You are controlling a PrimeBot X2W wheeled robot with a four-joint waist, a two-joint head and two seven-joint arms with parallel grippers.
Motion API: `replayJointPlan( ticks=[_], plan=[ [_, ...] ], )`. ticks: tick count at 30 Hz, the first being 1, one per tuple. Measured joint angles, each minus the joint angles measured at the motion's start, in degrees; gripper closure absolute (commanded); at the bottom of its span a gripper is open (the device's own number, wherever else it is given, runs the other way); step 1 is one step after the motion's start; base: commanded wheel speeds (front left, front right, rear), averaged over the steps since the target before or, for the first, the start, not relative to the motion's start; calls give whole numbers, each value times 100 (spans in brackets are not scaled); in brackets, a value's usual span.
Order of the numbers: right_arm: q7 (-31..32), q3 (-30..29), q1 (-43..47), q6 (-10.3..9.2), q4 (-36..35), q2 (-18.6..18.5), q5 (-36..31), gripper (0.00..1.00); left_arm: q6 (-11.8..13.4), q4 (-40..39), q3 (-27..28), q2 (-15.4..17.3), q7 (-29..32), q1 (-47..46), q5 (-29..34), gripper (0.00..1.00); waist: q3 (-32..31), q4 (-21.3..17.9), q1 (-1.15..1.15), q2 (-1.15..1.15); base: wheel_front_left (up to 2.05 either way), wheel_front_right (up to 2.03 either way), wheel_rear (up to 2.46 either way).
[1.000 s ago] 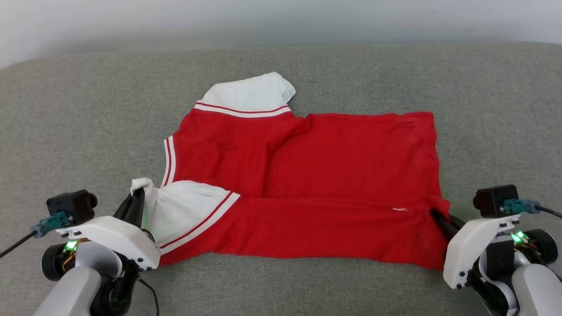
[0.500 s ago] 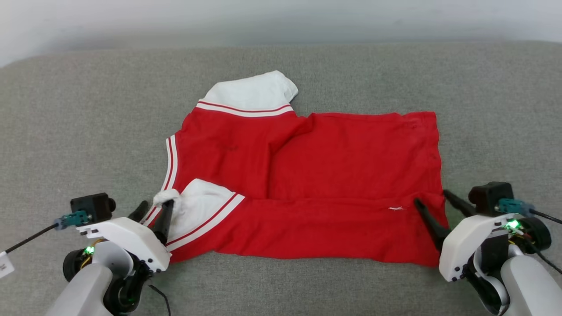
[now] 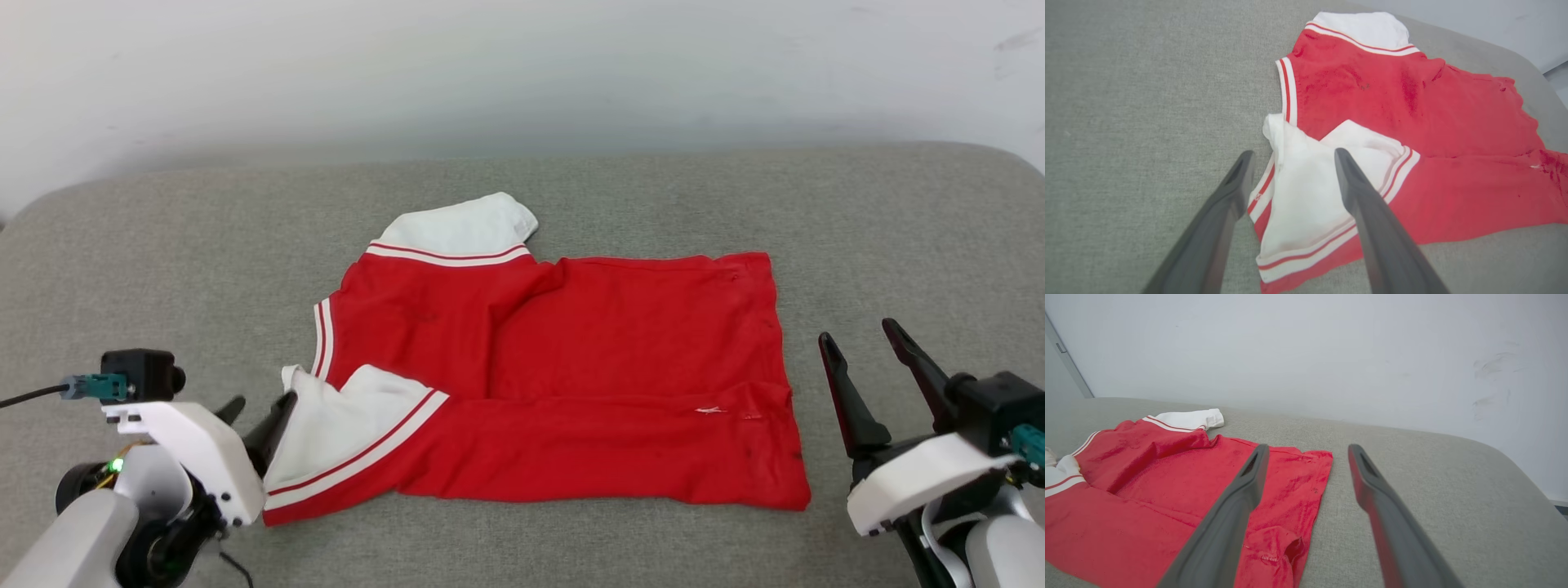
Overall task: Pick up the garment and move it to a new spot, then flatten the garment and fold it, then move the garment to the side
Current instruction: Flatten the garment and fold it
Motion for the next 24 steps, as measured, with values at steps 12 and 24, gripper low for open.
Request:
replayJointPlan(
  ticks=[12,24],
  plan=[
    [213,-99,500,-1,-1163,426,-291,0,550,-725,-124,832,1793,612,-602,0,239,-343,0,0,0,0,0],
    [410,-193,502,-1,-1252,638,-158,0,264,-285,-107,523,1756,505,-903,100,678,-593,0,0,0,0,0]
  ],
)
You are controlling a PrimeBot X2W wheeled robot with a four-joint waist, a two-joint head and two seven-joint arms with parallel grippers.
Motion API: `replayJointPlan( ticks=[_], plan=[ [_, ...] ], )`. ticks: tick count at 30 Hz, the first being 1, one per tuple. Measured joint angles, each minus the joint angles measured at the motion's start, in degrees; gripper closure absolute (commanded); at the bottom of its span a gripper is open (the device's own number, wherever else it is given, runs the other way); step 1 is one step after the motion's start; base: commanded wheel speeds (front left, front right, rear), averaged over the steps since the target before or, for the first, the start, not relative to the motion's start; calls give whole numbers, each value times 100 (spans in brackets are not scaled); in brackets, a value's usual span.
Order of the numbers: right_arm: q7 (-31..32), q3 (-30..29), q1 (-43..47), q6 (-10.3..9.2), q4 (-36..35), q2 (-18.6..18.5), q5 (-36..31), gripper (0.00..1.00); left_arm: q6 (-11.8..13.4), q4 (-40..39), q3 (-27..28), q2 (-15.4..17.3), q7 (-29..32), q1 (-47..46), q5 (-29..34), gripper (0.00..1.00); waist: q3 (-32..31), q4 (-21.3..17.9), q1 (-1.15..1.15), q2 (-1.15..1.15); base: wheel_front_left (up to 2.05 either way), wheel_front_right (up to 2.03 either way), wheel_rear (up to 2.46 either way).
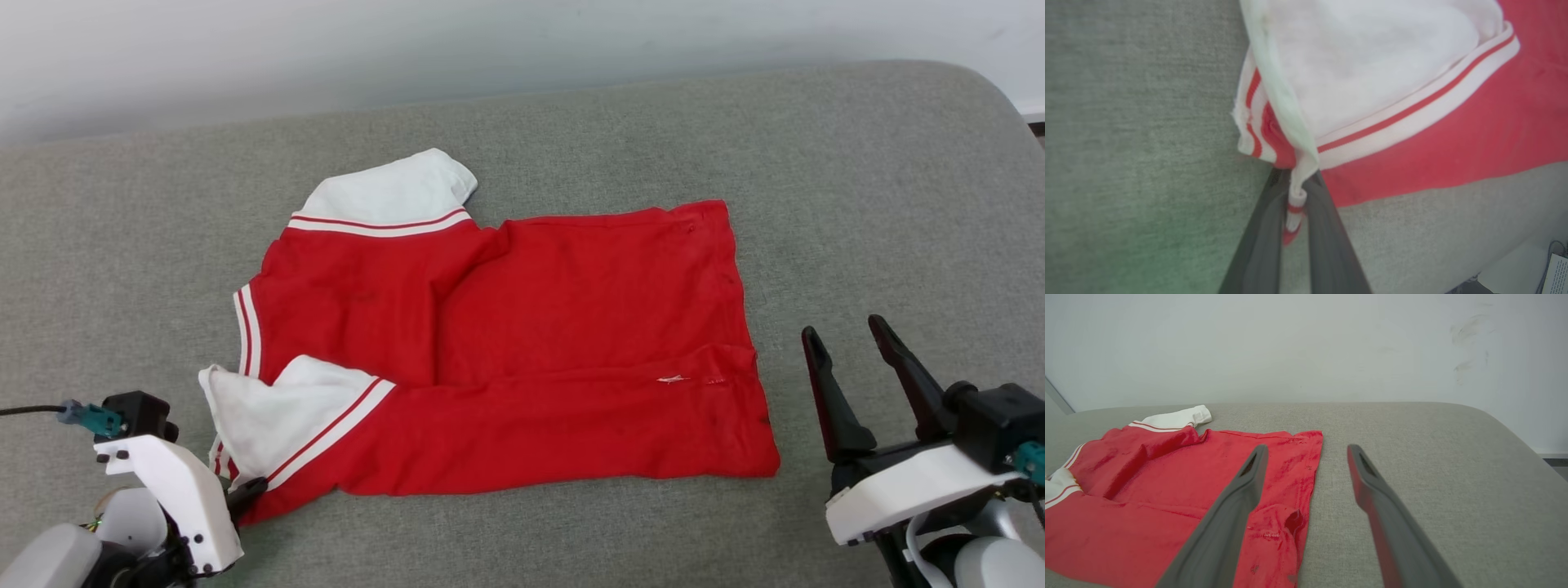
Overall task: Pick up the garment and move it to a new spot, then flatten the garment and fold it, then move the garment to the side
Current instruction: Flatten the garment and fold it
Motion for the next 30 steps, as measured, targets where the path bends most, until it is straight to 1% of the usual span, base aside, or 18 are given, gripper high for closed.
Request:
replayJointPlan(
  ticks=[3,5,6,8,10,13,16,20,25,27,28,29,30],
  plan=[
    [238,-108,9,0,-21,-24,138,0,-40,69,-10,-102,-302,-17,175,100,-45,37,0,0,0,0,0],
    [572,-218,37,0,-7,-55,318,0,-37,63,9,-155,-545,-57,302,100,-79,77,0,0,0,0,0],
    [844,-259,42,0,27,-83,409,0,-16,29,15,-160,-662,-63,364,100,-96,97,0,0,0,0,0],
    [1449,-344,83,0,87,-166,606,0,101,-126,48,-160,-861,-75,512,100,-130,144,1,0,0,0,0],
    [2178,-387,103,0,133,-321,773,0,220,-374,98,-133,-1010,-81,625,100,-152,206,1,0,0,0,0],
    [3220,-376,104,0,115,-413,968,0,355,-781,125,-63,-1131,-81,783,100,-144,307,0,0,0,0,0],
    [3997,-308,97,-1,71,-437,1126,0,467,-1177,123,-19,-1204,-87,914,100,-76,401,1,0,0,0,0],
    [4394,-235,-114,-1,167,-436,1157,0,567,-1553,98,-21,-1246,-144,1042,100,76,521,1,0,0,0,0],
    [4565,-122,-402,-1,699,-378,1246,0,620,-1764,44,-87,-1281,-161,1100,100,248,652,1,0,0,0,0],
    [4649,3,-511,-1,878,-424,1305,0,665,-1753,46,-126,-1313,-149,1085,100,289,691,1,0,0,0,0],
    [4664,42,-541,-1,943,-455,1360,48,666,-1751,37,-152,-1313,-132,1077,100,301,707,1,0,0,0,0],
    [4663,91,-588,-2,1001,-498,1391,70,668,-1746,26,-158,-1313,-100,1057,100,310,719,1,0,0,0,0],
    [4640,127,-624,-2,1045,-533,1404,100,675,-1744,23,-158,-1319,-73,1055,100,317,726,1,0,0,0,0]
  ],
)
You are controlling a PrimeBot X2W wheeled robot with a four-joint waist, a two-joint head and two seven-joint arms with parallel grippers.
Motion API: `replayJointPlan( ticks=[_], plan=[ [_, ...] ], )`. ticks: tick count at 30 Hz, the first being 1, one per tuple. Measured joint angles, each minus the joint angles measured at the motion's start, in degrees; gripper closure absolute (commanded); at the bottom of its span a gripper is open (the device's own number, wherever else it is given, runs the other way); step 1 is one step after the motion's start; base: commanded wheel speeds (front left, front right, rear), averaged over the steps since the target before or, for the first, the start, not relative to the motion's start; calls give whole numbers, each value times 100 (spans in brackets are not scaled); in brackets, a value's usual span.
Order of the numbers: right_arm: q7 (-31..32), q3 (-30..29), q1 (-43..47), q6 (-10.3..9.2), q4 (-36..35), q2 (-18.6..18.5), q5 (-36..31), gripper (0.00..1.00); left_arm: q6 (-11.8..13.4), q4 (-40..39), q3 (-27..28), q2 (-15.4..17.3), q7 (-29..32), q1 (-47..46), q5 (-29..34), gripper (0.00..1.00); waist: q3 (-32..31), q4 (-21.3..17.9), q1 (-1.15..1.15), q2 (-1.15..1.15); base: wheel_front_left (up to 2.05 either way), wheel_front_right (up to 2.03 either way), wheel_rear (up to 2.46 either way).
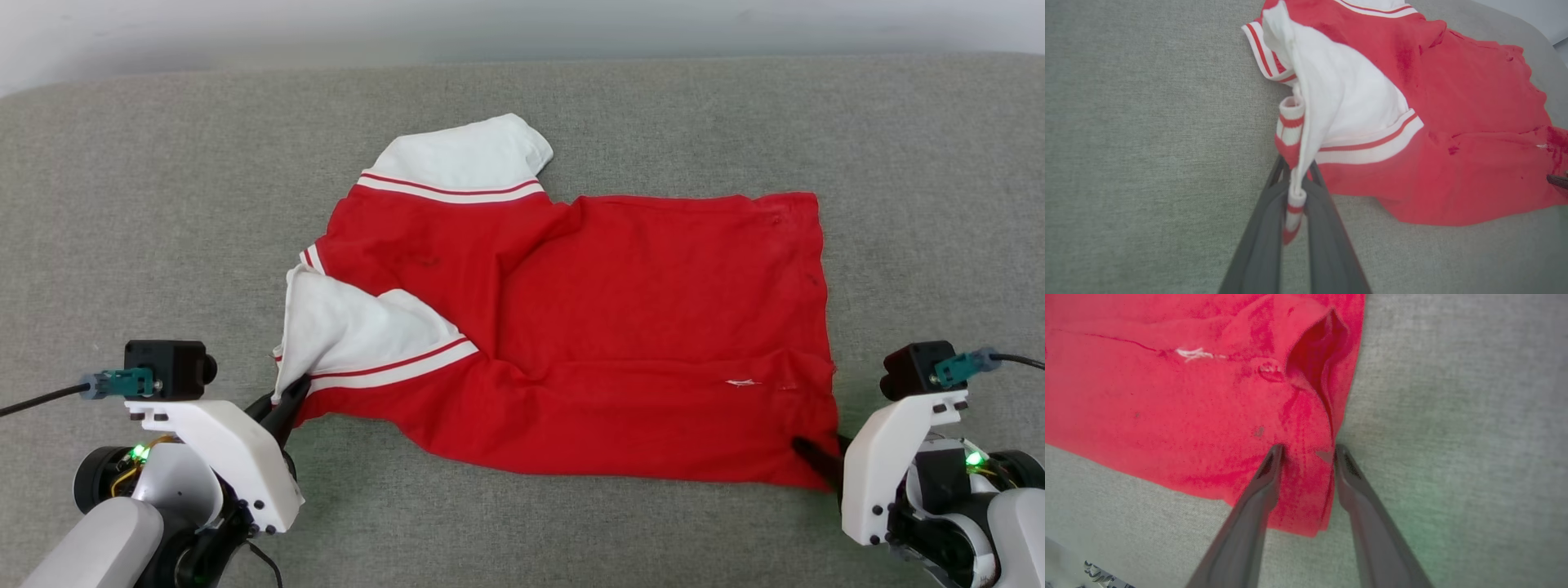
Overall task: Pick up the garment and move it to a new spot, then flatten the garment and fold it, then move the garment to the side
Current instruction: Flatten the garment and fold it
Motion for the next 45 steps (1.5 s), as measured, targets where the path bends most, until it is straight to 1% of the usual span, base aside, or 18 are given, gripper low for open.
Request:
replayJointPlan(
  ticks=[3,5,9,13,16,20,22,24,26,28,29,30,31,33,35,41,45],
  plan=[
    [-89,156,-154,0,154,-86,129,100,25,31,14,-31,-58,16,-14,100,-33,9,0,0,0,0,0],
    [-157,261,-211,1,205,-198,185,100,9,87,45,-112,-132,58,-75,100,-105,10,0,0,0,0,0],
    [-242,370,-220,1,176,-320,259,100,-10,138,63,-167,-231,177,-135,100,-293,20,0,0,0,0,0],
    [-261,456,-170,1,48,-435,301,100,33,151,70,-207,-326,398,-178,100,-573,37,0,0,0,0,0],
    [-257,472,17,1,-53,-494,345,100,55,118,51,-246,-342,580,-229,100,-802,74,0,0,0,0,0],
    [-258,458,260,1,-186,-559,388,100,183,23,49,-183,-364,877,-265,100,-1097,146,0,0,0,0,0],
    [-208,410,523,1,-324,-606,401,100,294,-76,54,-110,-333,1165,-324,100,-1304,203,0,0,0,0,0],
    [-163,354,686,1,-411,-617,422,100,348,-107,41,-92,-296,1347,-387,100,-1412,238,0,0,0,0,0],
    [-98,287,848,1,-438,-610,421,100,348,-93,-25,-125,-230,1511,-482,100,-1470,269,0,0,0,0,0],
    [-49,260,989,1,-431,-590,376,100,347,7,-49,-240,-255,1580,-544,100,-1476,277,-1,0,0,0,0],
    [-64,246,1043,1,-408,-541,379,70,331,90,-59,-297,-260,1580,-580,69,-1468,274,-1,0,0,0,0],
    [-123,247,1096,1,-376,-491,377,0,280,183,-90,-347,-261,1579,-593,6,-1455,273,0,0,0,0,0],
    [-191,265,1143,1,-335,-466,366,0,229,276,-120,-417,-266,1569,-624,0,-1437,273,0,0,0,0,0],
    [-402,283,1188,1,-280,-434,333,0,142,467,-154,-524,-319,1494,-620,0,-1394,272,0,0,0,0,0],
    [-822,313,1176,1,-311,-409,253,0,86,626,-141,-568,-477,1339,-538,0,-1346,248,0,0,0,0,0],
    [-2358,190,1043,1,-554,-352,-282,0,113,799,100,-576,-1199,928,-98,0,-1293,82,0,0,0,0,0],
    [-3170,0,933,1,-736,-148,-701,0,166,759,175,-558,-1535,581,201,0,-1263,-69,0,0,0,0,0]
  ],
)
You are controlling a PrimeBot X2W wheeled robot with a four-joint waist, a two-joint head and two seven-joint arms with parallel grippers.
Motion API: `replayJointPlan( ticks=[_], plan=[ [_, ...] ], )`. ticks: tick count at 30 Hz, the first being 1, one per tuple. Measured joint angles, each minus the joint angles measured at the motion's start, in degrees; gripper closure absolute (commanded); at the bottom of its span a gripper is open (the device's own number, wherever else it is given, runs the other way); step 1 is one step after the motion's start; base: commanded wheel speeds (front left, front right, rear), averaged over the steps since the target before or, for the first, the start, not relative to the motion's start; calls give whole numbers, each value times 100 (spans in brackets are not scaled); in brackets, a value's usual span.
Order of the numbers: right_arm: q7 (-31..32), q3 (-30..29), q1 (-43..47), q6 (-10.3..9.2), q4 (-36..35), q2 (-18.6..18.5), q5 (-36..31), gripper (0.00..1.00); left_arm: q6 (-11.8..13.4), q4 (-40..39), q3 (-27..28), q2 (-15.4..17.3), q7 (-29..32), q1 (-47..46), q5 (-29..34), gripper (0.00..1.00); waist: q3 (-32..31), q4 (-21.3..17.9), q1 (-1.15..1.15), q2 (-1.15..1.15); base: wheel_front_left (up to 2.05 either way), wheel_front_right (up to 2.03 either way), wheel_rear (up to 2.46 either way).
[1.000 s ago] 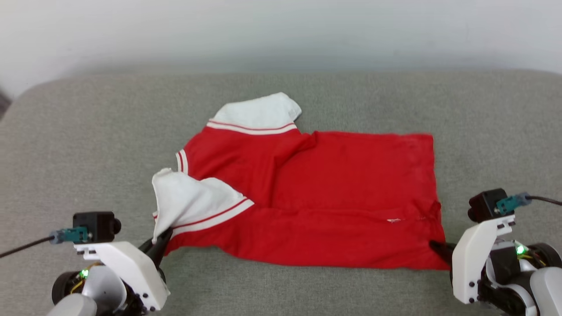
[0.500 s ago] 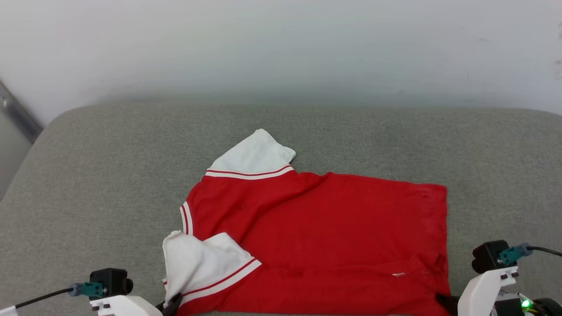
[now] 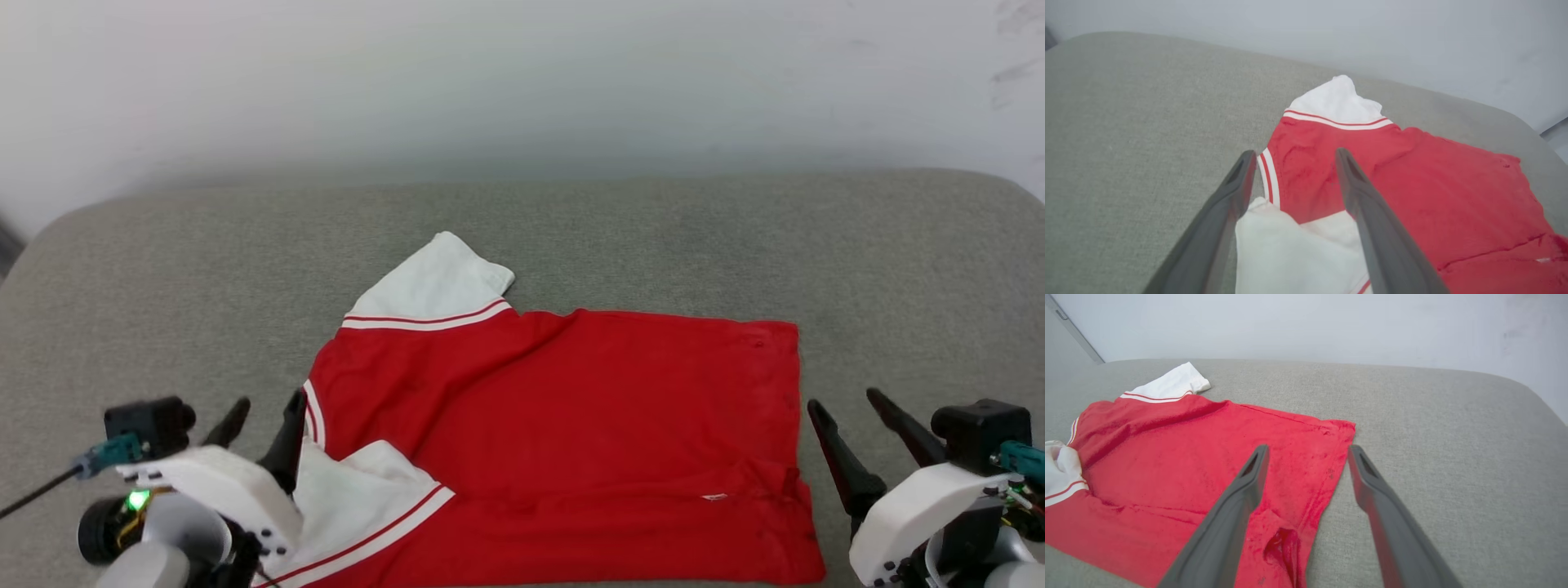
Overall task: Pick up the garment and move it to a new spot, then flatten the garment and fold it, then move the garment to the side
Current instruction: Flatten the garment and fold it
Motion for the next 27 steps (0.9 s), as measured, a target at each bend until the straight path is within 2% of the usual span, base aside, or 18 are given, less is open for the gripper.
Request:
replayJointPlan(
  ticks=[3,6,10,14,19,25,27],
  plan=[
    [-422,-70,-103,0,-109,196,-276,0,76,-73,25,-18,-137,-342,208,0,70,-116,0,0,0,0,0],
    [-708,-78,-269,0,-257,353,-425,0,12,-9,78,-18,-200,-787,310,0,221,-219,0,0,0,0,0],
    [-940,-16,-602,0,-454,549,-648,0,-169,182,137,64,-94,-1492,380,0,545,-380,0,0,0,0,0],
    [-1118,44,-961,0,-570,724,-744,0,-455,526,131,169,266,-2394,385,0,992,-557,0,0,0,0,0],
    [-1250,140,-1249,0,-632,884,-826,0,-928,962,-18,407,1149,-3410,279,0,1574,-810,1,0,0,0,0],
    [-1352,220,-1317,0,-593,1017,-843,0,-1495,1355,-337,778,2766,-4363,-12,0,2081,-1205,1,0,0,0,0],
    [-1390,257,-1356,0,-556,1053,-840,0,-1556,1428,-428,882,3248,-4578,-78,0,2204,-1338,1,0,0,0,0]
  ],
)
